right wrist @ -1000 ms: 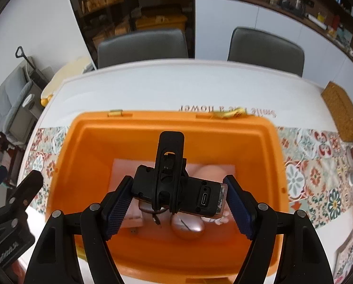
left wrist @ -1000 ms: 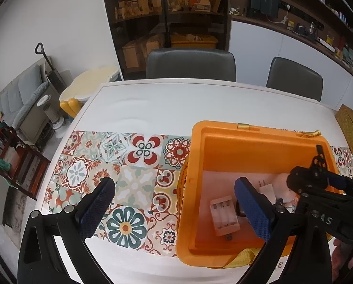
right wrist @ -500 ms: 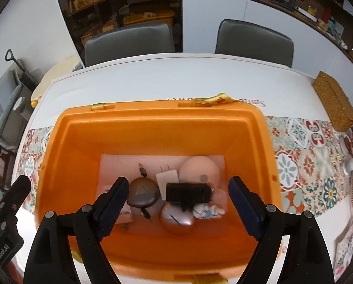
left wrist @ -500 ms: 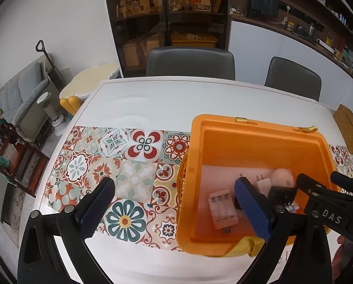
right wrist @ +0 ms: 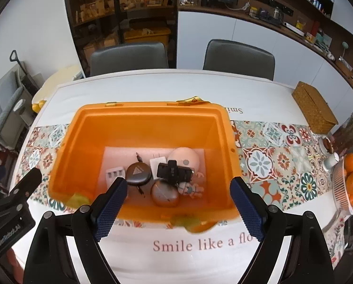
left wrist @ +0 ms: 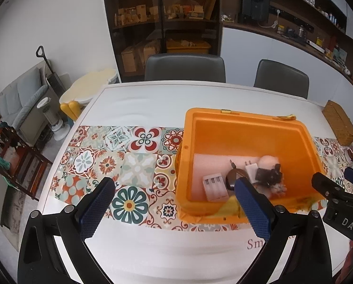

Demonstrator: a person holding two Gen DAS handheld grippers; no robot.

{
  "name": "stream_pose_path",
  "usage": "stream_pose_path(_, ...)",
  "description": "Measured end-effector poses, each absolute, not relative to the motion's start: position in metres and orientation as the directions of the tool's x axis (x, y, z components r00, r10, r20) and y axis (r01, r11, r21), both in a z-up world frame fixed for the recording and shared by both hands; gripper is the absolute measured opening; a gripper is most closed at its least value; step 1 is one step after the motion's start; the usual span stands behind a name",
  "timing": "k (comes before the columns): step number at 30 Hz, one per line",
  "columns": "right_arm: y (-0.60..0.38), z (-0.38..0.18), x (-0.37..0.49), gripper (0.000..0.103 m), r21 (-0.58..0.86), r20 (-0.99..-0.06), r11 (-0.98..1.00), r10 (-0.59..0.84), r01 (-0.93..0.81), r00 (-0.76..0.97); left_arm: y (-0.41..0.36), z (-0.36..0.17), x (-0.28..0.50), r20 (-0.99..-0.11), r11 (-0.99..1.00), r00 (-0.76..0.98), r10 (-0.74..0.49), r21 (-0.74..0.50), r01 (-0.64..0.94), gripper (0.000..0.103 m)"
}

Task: Organize rigid objects
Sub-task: 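Withdraw the open right gripper up from the crate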

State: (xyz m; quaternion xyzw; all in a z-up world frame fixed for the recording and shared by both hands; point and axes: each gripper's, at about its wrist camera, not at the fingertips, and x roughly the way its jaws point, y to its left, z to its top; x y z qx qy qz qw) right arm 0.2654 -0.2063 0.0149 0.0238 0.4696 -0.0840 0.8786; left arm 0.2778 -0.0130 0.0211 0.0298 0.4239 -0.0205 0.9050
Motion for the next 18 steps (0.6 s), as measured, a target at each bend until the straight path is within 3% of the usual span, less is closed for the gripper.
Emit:
stream_pose_path(6,-0.207,0.025,0.235,0.09,-0.026,-0.818,0.984,-0.122,0.176,0.562,-0.013,0.029,0.257,-0.768,0.997,0.639,-0.048,0.006,0.083,0.103)
stream_pose_path(18,-0.214,0.028,0.183,0.09,0.002,-0.818,0.981,-0.11,0.194,0.565,-0.019,0.036,0.22,-0.758,0.992,0.652,-0.007,0.076,0.099,0.103)
